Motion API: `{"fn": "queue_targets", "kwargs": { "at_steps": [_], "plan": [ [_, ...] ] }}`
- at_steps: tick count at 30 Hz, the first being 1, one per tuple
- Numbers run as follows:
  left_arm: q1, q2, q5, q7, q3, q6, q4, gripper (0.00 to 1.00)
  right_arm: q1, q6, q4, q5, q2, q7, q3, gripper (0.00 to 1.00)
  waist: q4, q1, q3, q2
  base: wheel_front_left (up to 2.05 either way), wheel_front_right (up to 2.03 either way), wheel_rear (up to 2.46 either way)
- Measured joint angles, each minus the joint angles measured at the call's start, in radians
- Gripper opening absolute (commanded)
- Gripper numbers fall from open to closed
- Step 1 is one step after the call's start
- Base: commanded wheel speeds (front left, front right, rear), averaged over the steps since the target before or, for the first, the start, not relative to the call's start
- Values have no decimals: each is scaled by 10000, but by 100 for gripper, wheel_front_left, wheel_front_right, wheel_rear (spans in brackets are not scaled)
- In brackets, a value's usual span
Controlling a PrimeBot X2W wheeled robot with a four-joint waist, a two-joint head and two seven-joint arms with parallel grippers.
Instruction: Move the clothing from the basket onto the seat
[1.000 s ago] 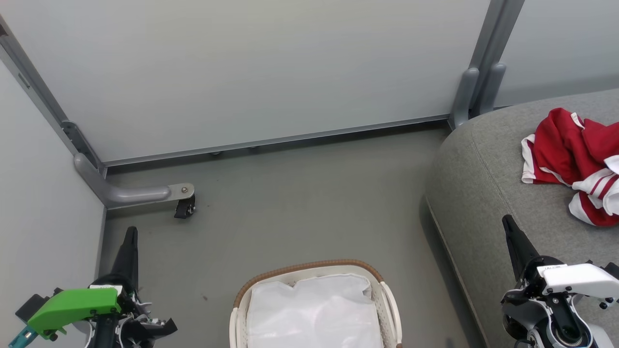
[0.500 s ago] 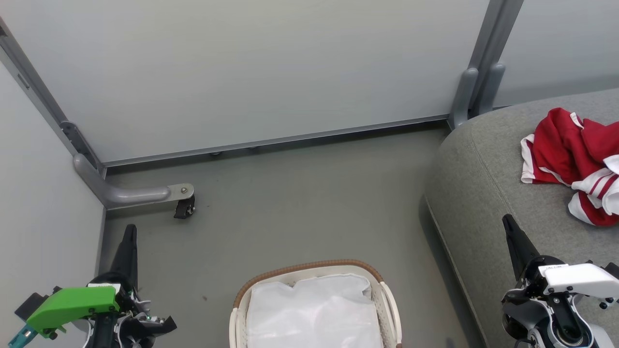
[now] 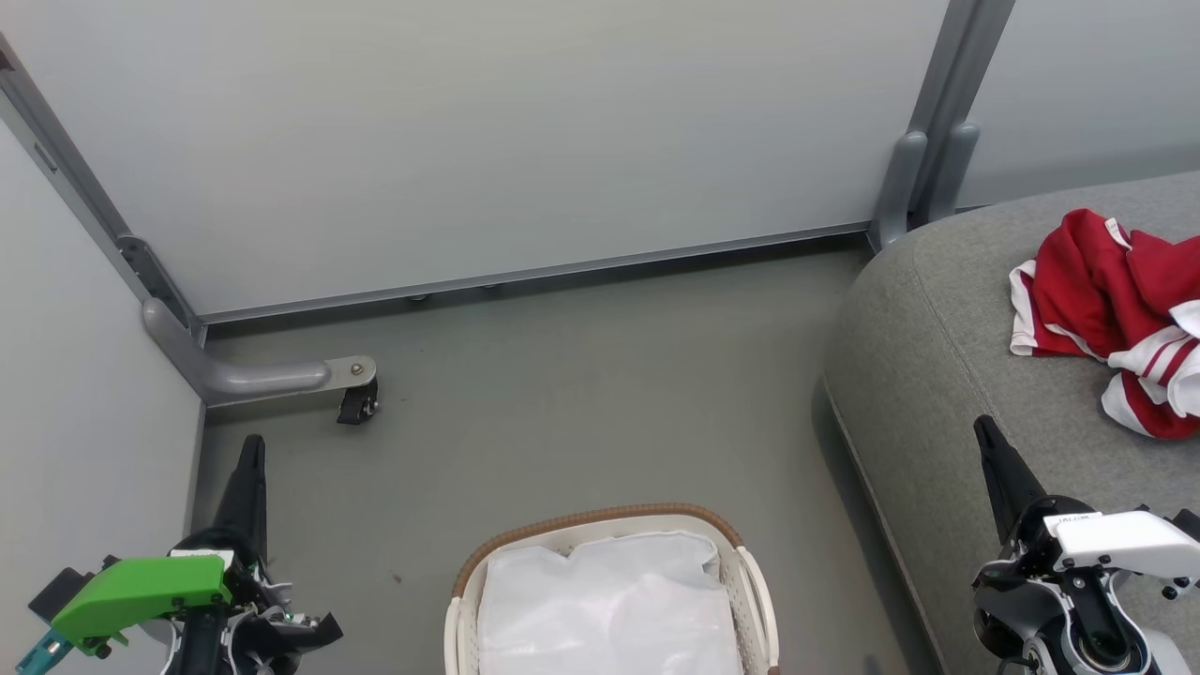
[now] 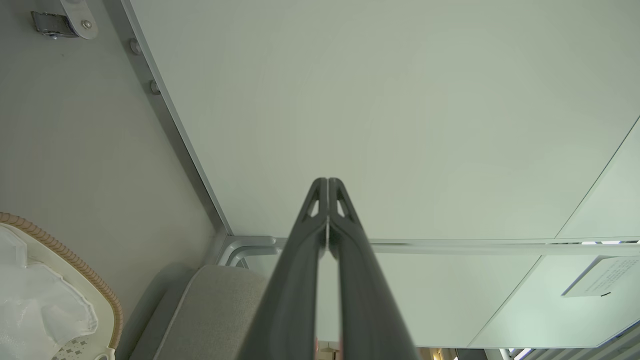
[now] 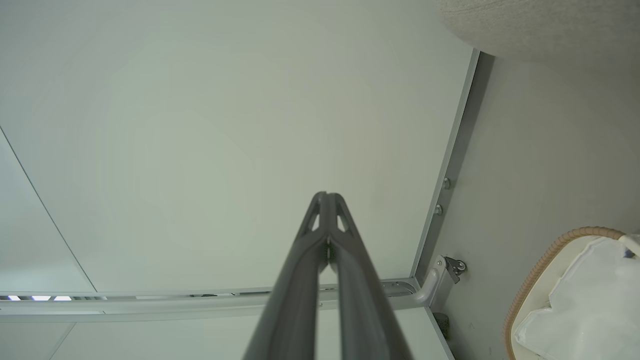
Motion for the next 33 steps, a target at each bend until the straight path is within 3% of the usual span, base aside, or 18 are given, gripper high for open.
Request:
{"fn": "queue_targets", "kwargs": {
  "at_steps": [33],
  "plan": [
    [0,0,0,0,0,0,0,0,0,-2,0,0,0,0,0,0,0,0,0,0,0,0,0]
  ]
}}
